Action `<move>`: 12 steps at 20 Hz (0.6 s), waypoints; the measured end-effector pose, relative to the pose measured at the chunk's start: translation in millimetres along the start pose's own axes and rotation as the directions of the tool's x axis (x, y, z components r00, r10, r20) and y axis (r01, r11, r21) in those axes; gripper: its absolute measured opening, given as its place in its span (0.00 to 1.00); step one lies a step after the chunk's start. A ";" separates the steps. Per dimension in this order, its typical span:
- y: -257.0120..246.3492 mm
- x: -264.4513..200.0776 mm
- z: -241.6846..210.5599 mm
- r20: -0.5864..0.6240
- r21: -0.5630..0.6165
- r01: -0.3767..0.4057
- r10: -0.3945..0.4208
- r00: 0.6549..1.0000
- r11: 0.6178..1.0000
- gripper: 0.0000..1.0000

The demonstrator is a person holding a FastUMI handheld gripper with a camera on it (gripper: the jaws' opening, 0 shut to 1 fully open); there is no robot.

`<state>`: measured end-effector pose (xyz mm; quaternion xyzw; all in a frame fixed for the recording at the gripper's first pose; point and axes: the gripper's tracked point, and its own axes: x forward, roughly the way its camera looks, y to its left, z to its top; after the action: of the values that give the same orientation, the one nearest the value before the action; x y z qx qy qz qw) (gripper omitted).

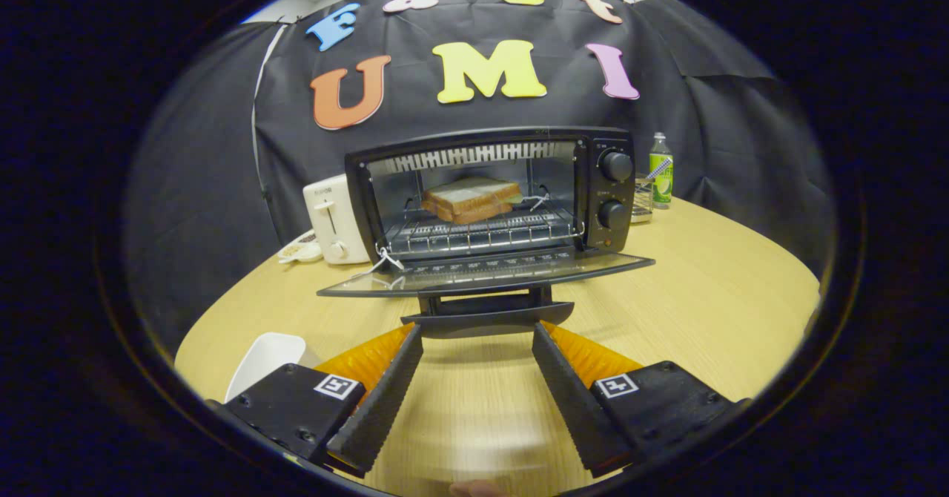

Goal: Open the toaster oven, put the food inside, and close the toaster oven door.

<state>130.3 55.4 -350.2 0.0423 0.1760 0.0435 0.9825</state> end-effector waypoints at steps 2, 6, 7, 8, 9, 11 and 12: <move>-0.1 -1.4 3.9 0.038 -0.038 0.017 -0.015 0.999 0.999 1.00; 2.0 -2.3 16.0 0.109 -0.084 0.034 -0.025 0.994 0.996 1.00; 2.3 -2.2 22.2 0.126 -0.098 0.036 -0.024 0.992 0.995 1.00; 2.3 -3.1 27.4 0.146 -0.110 0.038 -0.022 0.989 0.993 1.00; 2.5 -5.3 30.6 0.159 -0.114 0.039 -0.020 0.987 0.993 1.00; 4.9 -7.7 45.6 0.189 -0.108 0.037 -0.016 0.982 0.994 1.00; 6.3 -6.1 51.6 0.202 -0.104 0.036 -0.014 0.979 0.994 1.00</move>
<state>142.2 57.5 -299.3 -0.0085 0.0736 0.0360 0.9966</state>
